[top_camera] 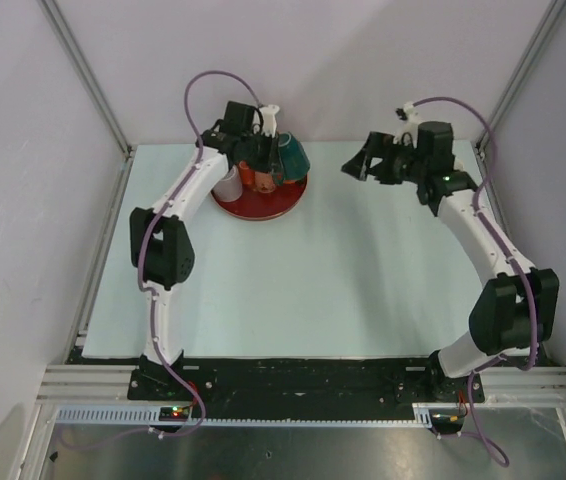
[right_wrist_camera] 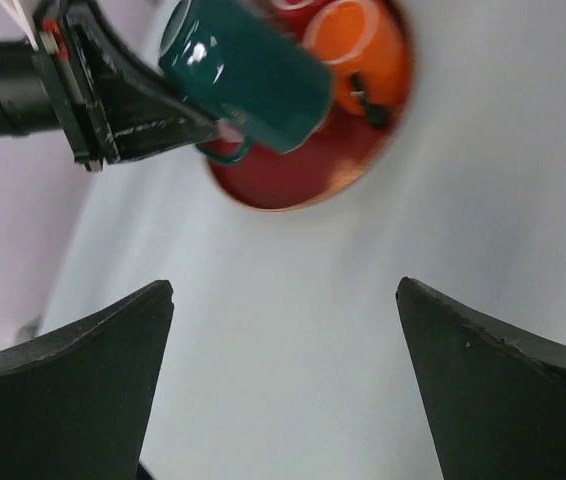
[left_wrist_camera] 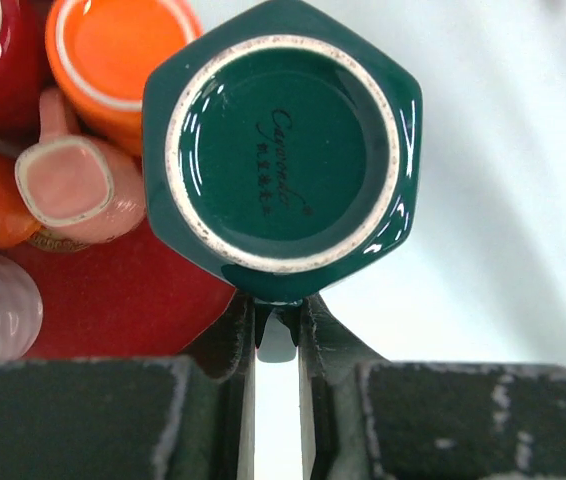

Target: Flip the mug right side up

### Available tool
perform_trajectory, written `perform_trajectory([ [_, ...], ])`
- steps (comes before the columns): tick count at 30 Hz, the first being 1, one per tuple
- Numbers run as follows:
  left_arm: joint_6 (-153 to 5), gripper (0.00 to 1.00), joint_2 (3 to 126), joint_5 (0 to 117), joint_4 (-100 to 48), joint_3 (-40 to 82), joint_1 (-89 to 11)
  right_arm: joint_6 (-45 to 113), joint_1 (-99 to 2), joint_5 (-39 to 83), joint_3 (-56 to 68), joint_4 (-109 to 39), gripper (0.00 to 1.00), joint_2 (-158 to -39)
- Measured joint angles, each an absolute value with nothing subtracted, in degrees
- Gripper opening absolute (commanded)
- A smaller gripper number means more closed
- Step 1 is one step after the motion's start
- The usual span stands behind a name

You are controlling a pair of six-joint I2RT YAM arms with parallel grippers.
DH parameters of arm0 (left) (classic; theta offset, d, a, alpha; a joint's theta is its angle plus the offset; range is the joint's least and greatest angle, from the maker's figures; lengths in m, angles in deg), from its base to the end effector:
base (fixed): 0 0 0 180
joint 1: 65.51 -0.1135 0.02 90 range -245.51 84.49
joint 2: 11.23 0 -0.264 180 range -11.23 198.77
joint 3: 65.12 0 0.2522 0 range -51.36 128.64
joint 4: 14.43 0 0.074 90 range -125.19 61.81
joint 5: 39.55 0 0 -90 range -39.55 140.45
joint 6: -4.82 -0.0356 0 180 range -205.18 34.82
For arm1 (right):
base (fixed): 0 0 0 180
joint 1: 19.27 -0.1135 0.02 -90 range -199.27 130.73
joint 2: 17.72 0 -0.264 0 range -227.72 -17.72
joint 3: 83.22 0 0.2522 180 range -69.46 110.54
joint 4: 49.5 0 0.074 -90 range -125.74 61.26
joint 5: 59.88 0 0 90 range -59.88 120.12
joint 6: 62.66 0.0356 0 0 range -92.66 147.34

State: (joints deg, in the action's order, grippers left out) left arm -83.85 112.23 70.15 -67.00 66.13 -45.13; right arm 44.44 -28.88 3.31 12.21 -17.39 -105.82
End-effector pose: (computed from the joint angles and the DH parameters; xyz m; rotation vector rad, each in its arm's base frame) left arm 0.4568 -0.1825 0.2922 0.5600 2.3039 -0.5887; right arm 0.3497 0.0755 0.3652 -0.1748 2.0283 0.7641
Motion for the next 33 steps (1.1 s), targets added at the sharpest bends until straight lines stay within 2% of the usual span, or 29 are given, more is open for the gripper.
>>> perform_trajectory([
  [8,-72.29,0.0,104.6,80.53,-66.13,71.35,-46.33,64.53,-35.91,-8.28,4.89,-48.6,1.0,-110.54],
  [15,-63.2,0.0,99.95,90.41,-64.09,71.42,-46.79,81.92,-35.91,-10.11,3.62,-73.08,0.98,-114.95],
  [18,-61.19,0.0,99.29,93.21,-62.98,71.11,-46.62,86.19,-35.89,-10.07,3.71,-78.39,0.92,-116.48],
  [19,-60.75,0.0,99.12,93.93,-62.65,70.79,-46.51,86.84,-35.89,-10.07,3.84,-79.09,0.88,-116.72],
  [21,-60.05,0.0,98.9,94.89,-62.41,69.8,-46.18,88.46,-36.05,-10.37,4.93,-80.84,0.72,-117.82],
  [25,-58.96,0.0,98.85,95.98,-61.73,67.42,-45.13,90.51,-36.2,-10.9,6.73,-82.48,0.3,-118.78],
  [26,-58.59,0.0,98.85,96.16,-61.23,66.96,-45.02,90.64,-36.07,-10.9,6.81,-82.46,0.16,-118.78],
  [27,-58.57,0.0,98.83,96.05,-60.49,66.63,-45.0,91.54,-35.87,-11.53,6.84,-82.46,0.08,-118.78],
  [28,-58.15,0.02,98.83,95.59,-59.74,66.2,-44.96,91.34,-35.83,-11.97,7.05,-82.74,0.04,-118.78],
  [29,-56.84,0.13,98.83,95.68,-59.7,65.34,-45.02,90.05,-35.8,-12.98,7.56,-82.94,0.02,-118.76],
  [30,-55.86,0.45,98.83,95.77,-59.81,64.67,-45.09,88.11,-36.05,-13.72,8.5,-81.8,0.01,-118.65],
  [31,-55.22,0.72,98.83,95.48,-59.77,64.21,-45.17,86.25,-36.09,-13.94,9.31,-79.05,0.01,-118.6],
  [32,-55.44,0.86,98.83,94.63,-59.44,63.9,-45.17,84.44,-36.09,-13.72,10.62,-75.57,0.0,-118.6],
  [33,-56.82,0.93,98.83,93.78,-59.04,63.4,-45.15,81.62,-36.22,-12.01,13.02,-69.1,0.0,-118.6],
])
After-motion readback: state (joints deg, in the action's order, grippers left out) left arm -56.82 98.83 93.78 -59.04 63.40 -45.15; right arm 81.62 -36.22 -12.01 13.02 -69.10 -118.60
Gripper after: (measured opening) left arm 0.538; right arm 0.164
